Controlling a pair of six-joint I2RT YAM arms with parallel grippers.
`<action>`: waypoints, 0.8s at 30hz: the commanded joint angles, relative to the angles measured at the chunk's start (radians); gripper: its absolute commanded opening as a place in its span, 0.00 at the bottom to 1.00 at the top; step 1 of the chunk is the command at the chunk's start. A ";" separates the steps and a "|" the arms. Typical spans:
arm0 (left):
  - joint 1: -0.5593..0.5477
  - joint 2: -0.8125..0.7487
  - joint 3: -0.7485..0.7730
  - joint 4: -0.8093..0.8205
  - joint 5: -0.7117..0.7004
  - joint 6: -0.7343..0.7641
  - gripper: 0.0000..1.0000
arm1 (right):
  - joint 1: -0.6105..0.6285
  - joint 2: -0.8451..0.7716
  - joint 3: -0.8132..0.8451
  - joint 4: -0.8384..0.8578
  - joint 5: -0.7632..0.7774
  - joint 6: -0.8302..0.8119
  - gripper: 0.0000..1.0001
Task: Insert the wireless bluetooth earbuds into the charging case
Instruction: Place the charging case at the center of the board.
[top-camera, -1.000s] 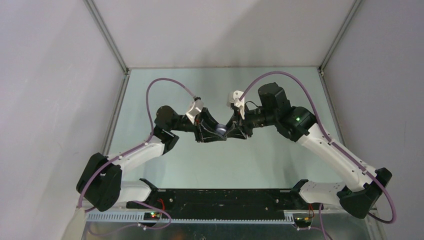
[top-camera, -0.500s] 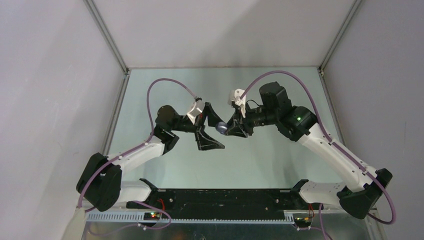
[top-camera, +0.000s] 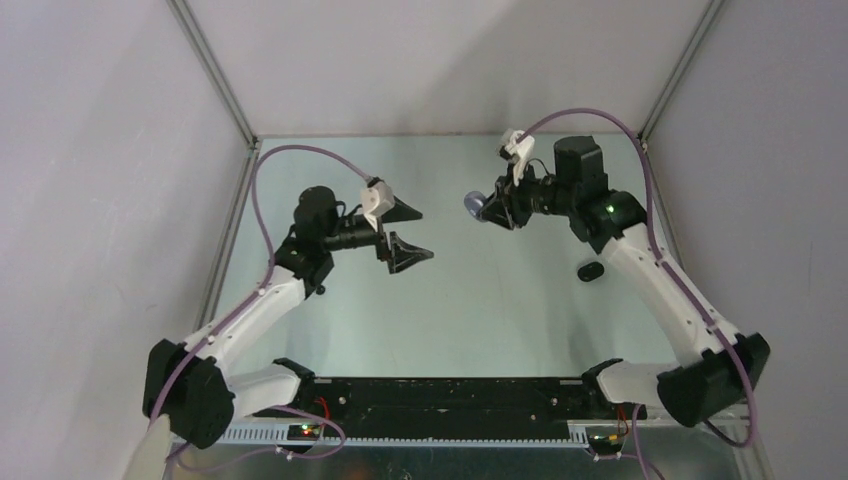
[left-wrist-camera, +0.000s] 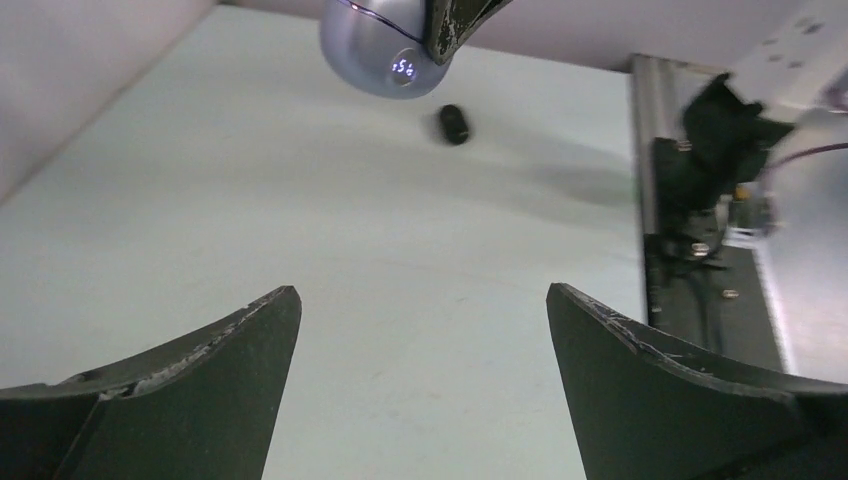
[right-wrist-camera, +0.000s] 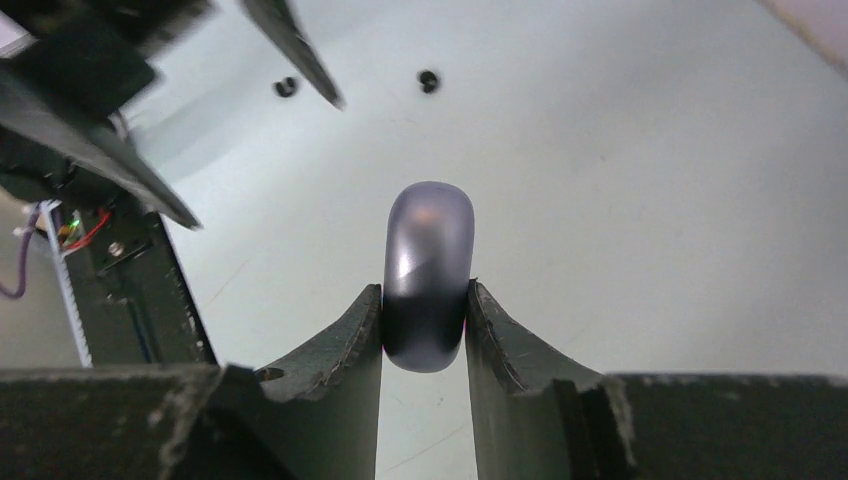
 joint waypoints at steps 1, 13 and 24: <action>0.081 -0.090 0.067 -0.131 -0.168 0.150 0.99 | -0.082 0.134 0.069 0.039 0.032 0.088 0.08; 0.547 -0.208 0.028 -0.185 -0.129 0.206 0.99 | -0.230 0.712 0.450 -0.371 -0.030 -0.068 0.06; 0.604 -0.296 -0.185 -0.122 -0.276 0.211 0.99 | -0.205 1.015 0.716 -0.761 0.067 -0.522 0.08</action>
